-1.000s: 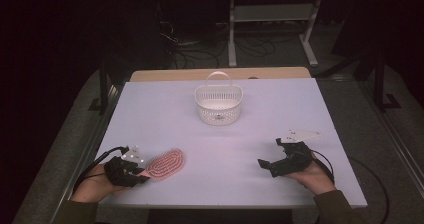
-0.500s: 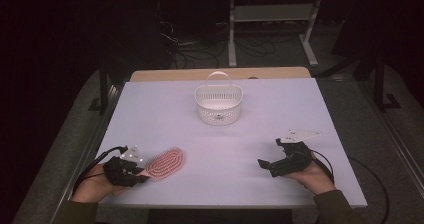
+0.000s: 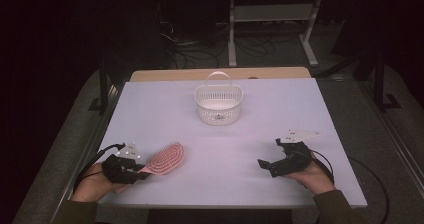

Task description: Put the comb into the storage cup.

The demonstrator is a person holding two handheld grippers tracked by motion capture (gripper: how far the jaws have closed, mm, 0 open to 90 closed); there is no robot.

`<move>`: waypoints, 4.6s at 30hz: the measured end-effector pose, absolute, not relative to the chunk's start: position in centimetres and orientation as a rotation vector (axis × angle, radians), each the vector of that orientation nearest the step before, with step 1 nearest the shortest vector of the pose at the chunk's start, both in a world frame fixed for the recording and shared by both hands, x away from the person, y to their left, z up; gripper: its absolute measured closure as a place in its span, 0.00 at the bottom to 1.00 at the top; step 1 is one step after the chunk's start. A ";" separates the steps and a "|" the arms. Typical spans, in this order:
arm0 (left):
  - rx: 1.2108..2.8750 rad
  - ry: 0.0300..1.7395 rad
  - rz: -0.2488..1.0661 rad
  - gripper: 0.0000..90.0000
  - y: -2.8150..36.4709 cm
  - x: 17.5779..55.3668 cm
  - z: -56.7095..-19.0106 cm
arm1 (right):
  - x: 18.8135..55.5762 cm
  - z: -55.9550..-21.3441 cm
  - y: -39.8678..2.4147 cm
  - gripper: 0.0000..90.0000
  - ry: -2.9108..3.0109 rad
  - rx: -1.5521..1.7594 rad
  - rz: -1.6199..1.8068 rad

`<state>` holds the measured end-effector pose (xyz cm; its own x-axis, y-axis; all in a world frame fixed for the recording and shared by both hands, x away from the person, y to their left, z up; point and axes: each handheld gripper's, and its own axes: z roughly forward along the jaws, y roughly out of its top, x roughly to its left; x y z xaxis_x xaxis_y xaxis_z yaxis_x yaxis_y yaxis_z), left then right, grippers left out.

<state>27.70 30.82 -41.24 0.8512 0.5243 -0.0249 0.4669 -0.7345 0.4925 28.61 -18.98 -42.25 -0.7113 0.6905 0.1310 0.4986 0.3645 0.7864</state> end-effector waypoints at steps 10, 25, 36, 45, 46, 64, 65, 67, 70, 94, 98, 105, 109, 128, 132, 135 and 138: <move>2.472 0.682 0.204 0.78 29.8 28.0 -40.4 | 28.6 -42.3 -18.9 0.00 2.404 1.064 1.266; 2.380 0.640 0.235 0.78 27.5 28.7 -39.6 | 28.6 -42.2 -19.0 0.00 2.396 1.069 1.279; 2.333 0.639 0.251 0.78 26.3 29.4 -39.2 | 28.6 -42.1 -19.1 0.00 2.374 1.077 1.293; 2.309 0.625 0.254 0.78 24.9 29.8 -38.8 | 28.6 -42.0 -19.2 0.00 2.372 1.078 1.298; 2.309 0.625 0.254 0.78 24.9 29.8 -38.8 | 28.6 -42.0 -19.2 0.00 2.372 1.078 1.298; 2.270 0.561 0.245 0.78 21.9 30.5 -38.4 | 28.6 -41.9 -19.2 0.00 2.369 1.079 1.309; 2.266 0.552 0.243 0.78 21.6 30.6 -38.4 | 28.6 -41.9 -19.2 0.00 2.369 1.078 1.309; 2.260 0.543 0.243 0.78 21.2 30.7 -38.3 | 28.6 -41.9 -19.1 0.00 2.370 1.076 1.310; 2.255 0.533 0.244 0.78 20.9 30.8 -38.3 | 28.6 -41.9 -19.1 0.00 2.370 1.076 1.311; 2.167 0.489 0.270 0.78 17.0 31.8 -38.9 | 29.1 -41.6 -18.9 0.00 2.373 1.084 1.343; 2.139 0.508 0.258 0.78 16.9 32.0 -39.5 | 29.2 -41.6 -18.6 0.00 2.389 1.088 1.333; 2.117 0.525 0.250 0.78 17.1 32.1 -39.9 | 29.2 -41.2 -18.0 0.00 2.410 1.068 1.326; 2.126 0.527 0.250 0.78 16.9 32.1 -40.2 | 29.5 -41.0 -17.4 0.00 2.424 1.075 1.332; 2.099 0.536 0.248 0.78 16.7 31.9 -40.4 | 30.7 -39.6 -16.0 0.00 2.428 1.064 1.402; 2.090 0.542 0.248 0.78 16.8 31.9 -40.4 | 31.0 -39.4 -15.7 0.00 2.435 1.057 1.414; 2.082 0.547 0.248 0.78 16.9 31.8 -40.4 | 31.3 -39.1 -15.1 0.00 2.439 1.041 1.429; 2.077 0.550 0.255 0.78 16.9 31.8 -40.4 | 31.4 -39.0 -14.8 0.00 2.443 1.034 1.431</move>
